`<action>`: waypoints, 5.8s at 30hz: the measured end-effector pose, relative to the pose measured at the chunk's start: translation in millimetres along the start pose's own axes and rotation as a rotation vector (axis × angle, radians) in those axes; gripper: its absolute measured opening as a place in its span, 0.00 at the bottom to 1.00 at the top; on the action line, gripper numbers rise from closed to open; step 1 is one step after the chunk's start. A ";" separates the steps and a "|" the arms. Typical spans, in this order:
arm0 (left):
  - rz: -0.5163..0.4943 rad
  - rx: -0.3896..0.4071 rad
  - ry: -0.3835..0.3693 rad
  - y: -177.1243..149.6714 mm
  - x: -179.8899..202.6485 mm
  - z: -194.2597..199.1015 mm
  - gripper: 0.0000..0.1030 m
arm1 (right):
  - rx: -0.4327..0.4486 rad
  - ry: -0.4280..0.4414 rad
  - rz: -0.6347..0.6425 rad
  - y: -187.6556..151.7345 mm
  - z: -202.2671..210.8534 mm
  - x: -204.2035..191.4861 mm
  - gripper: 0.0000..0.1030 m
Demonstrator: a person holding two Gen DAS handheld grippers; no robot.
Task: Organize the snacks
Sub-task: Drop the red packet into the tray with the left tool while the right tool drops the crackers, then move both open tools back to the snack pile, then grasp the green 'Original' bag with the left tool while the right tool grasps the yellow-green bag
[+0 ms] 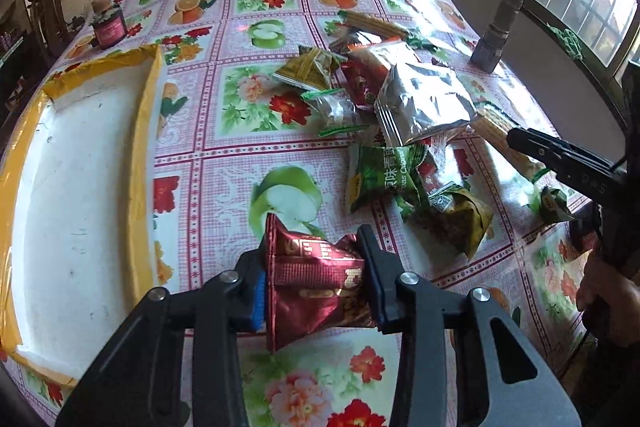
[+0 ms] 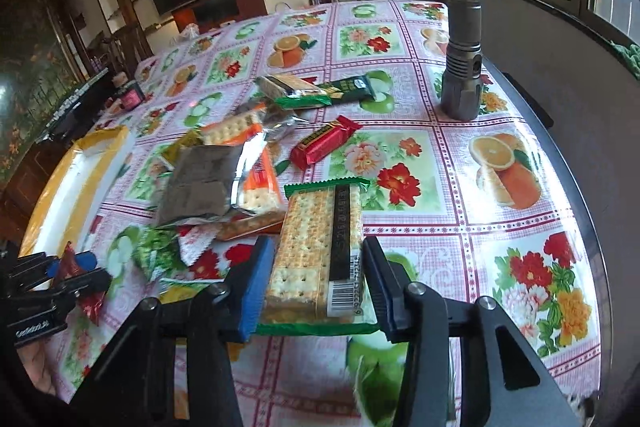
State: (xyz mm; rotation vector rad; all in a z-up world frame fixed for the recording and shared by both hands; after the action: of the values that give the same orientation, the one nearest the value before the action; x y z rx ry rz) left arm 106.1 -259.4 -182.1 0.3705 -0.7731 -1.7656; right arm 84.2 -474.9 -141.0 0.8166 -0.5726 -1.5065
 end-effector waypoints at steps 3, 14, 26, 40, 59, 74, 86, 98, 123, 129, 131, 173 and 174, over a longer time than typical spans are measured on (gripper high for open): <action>0.015 0.020 0.003 1.6 -5.9 12.9 0.39 | 0.004 0.015 0.016 -0.8 8.7 -7.9 0.44; 0.044 0.074 0.011 5.6 -23.4 43.8 0.39 | -0.108 -0.045 0.097 -29.2 -17.3 -24.1 0.45; 0.034 0.119 0.071 10.3 -37.9 61.7 0.39 | -0.034 -0.005 0.091 -17.1 5.1 -32.0 0.45; 0.109 0.145 0.163 3.4 -92.2 79.0 0.39 | 0.044 0.325 0.103 19.7 23.0 -145.2 0.45; 0.258 0.098 0.257 -24.7 -183.3 79.1 0.39 | -0.099 0.574 0.223 -4.0 -43.4 -311.1 0.44; 0.288 0.029 0.241 -36.0 -207.1 49.9 0.42 | -0.215 0.527 0.299 -33.9 -92.8 -334.3 0.44; 0.252 0.092 0.291 -26.4 -205.1 71.8 0.69 | -0.007 0.519 0.201 16.5 -31.9 -291.0 0.51; 0.206 0.140 0.335 -15.9 -192.5 83.7 0.75 | 0.321 0.749 0.382 44.2 122.2 -352.7 0.71; 0.181 0.173 0.342 -10.4 -177.4 99.4 0.75 | 0.328 0.658 0.393 44.1 127.9 -331.1 0.72; 0.172 0.181 0.340 -7.4 -167.6 100.8 0.78 | 0.283 0.519 0.274 39.1 109.2 -258.0 0.72; 0.164 0.178 0.342 -6.7 -163.6 100.3 0.79 | 0.265 0.482 0.231 34.5 103.9 -232.9 0.72; 0.036 -0.051 -0.066 25.3 14.8 -22.2 0.83 | -0.134 0.163 0.111 -45.9 -20.0 -81.2 0.46; 0.026 -0.055 -0.071 26.2 19.2 -26.4 0.83 | -0.134 0.165 0.103 -46.2 -19.4 -78.4 0.38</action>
State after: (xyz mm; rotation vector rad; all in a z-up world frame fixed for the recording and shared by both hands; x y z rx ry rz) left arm 134.6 -290.1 -181.7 0.2605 -0.7744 -1.7797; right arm 68.4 -390.2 -176.1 0.7871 -0.3805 -1.3540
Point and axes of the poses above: each gripper's, at about its wrist camera, not at the fingertips, and z roughly against the way its jaws point, x to its right, y to its top, the point moved 7 cm from there along -z, roughly the way its jaws point, and after that the axes turned 10 degrees about x, right-handed, at the moved point
